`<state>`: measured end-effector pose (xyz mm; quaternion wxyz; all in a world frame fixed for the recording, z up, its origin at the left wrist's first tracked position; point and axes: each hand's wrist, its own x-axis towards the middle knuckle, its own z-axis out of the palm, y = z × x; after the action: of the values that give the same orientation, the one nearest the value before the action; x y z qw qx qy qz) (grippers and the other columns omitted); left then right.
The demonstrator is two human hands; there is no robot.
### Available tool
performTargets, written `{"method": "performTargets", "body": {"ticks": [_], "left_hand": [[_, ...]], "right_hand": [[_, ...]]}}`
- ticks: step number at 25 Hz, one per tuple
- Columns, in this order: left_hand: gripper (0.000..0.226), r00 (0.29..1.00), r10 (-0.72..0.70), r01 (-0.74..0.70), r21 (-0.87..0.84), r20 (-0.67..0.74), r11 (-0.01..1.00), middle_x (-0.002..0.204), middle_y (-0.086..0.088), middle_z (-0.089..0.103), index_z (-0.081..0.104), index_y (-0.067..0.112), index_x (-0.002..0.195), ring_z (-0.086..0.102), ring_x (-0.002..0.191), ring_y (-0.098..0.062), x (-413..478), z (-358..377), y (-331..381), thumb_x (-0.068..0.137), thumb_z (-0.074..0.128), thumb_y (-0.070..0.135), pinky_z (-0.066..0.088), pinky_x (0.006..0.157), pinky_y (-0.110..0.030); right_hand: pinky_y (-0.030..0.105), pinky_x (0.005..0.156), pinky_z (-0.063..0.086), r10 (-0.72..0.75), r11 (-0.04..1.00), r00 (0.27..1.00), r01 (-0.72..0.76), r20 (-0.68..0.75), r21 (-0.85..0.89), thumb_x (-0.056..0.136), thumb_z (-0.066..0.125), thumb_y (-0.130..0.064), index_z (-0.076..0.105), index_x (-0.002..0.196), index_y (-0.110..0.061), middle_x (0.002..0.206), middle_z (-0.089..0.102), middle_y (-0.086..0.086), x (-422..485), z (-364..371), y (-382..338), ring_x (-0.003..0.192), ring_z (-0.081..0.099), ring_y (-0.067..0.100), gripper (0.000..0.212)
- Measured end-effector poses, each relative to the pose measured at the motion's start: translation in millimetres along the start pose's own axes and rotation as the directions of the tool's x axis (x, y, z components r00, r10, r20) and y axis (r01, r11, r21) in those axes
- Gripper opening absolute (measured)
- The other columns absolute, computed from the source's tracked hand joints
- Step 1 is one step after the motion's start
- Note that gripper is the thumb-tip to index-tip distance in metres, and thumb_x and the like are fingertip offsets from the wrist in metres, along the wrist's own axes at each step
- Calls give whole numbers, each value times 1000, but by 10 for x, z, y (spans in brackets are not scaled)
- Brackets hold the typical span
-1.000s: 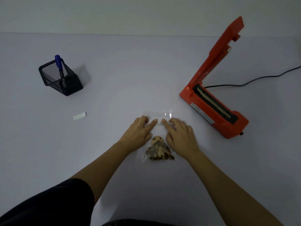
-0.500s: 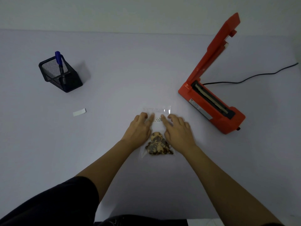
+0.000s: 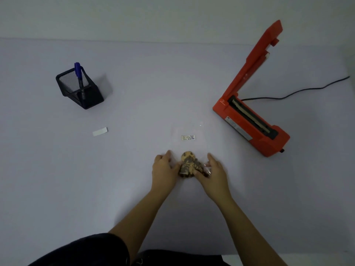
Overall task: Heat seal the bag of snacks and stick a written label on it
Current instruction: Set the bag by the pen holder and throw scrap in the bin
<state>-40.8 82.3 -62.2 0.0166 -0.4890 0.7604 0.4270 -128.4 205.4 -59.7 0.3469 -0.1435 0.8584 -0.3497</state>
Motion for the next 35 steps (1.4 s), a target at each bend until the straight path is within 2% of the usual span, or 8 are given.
{"method": "performTargets", "body": {"ticks": [8, 15, 20, 28, 30, 32, 34, 35], "left_hand": [[51, 988, 10, -39, -189, -151, 981, 123, -15, 52, 42, 6, 136, 58, 93, -21, 1119, -768, 357, 88, 58, 10, 45, 90, -29], [50, 983, 106, -131, -170, -150, 977, 124, -15, 49, 40, 7, 137, 56, 100, -22, 2416, -1147, 650, 90, 56, 10, 44, 86, -26], [51, 979, 134, -152, -110, -157, 982, 124, -15, 49, 40, 6, 137, 52, 97, -17, 2829, -1147, 664, 89, 56, 10, 37, 85, -20], [55, 969, 204, -205, 7, -143, 979, 126, -19, 43, 31, 2, 140, 49, 105, -28, 2867, -1155, 678, 91, 52, 14, 37, 84, -24], [59, 919, 316, -307, 76, -236, 949, 129, -21, 42, 28, 2, 142, 44, 115, -34, 2655, -1285, 675, 90, 54, 14, 38, 93, -31], [54, 785, 419, -378, 182, -456, 908, 125, -24, 47, 36, -1, 137, 46, 113, -36, 2349, -1478, 611, 88, 56, 8, 40, 91, -34], [53, 624, 380, -274, 264, -683, 925, 127, -25, 46, 40, 2, 135, 44, 115, -37, 2008, -1715, 453, 86, 58, 11, 41, 92, -39], [59, 602, 278, -139, 244, -749, 960, 135, -25, 39, 37, 6, 138, 38, 121, -38, 1880, -1823, 328, 84, 60, 18, 38, 97, -45]], "right_hand": [[12, 78, 35, -224, 968, 972, 230, -69, 97, 78, 72, -12, 36, 138, -14, 109, 44, -1, 989, 220, -1106, 94, 46, 6, 69], [24, 83, 42, -271, 953, 949, 288, -161, 95, 79, 71, -15, 34, 139, -14, 108, 43, -1, 2161, 457, -1701, 92, 48, 10, 71], [50, 92, 44, -294, 954, 935, 300, -200, 0, 78, 72, -24, 36, 138, -16, 116, 50, 4, 2567, 568, -1710, 101, 56, 21, 71], [53, 99, 35, -325, 945, 930, 315, -174, -84, 83, 65, -35, 28, 142, -16, 127, 45, 7, 2728, 576, -1692, 109, 52, 19, 72], [53, 98, 36, -332, 942, 926, 318, -178, -104, 83, 65, -37, 28, 142, -15, 125, 46, 8, 2723, 569, -1696, 110, 52, 22, 73], [53, 97, 37, -331, 943, 924, 315, -190, -109, 82, 66, -38, 30, 141, -14, 122, 48, 9, 2714, 574, -1704, 105, 54, 24, 73], [53, 95, 39, -332, 942, 919, 312, -213, -121, 81, 67, -37, 32, 140, -13, 118, 49, 10, 2690, 589, -1705, 101, 55, 24, 72], [53, 95, 39, -329, 943, 919, 308, -218, -128, 81, 67, -37, 32, 140, -13, 117, 50, 10, 2682, 594, -1715, 100, 55, 24, 72]]}}
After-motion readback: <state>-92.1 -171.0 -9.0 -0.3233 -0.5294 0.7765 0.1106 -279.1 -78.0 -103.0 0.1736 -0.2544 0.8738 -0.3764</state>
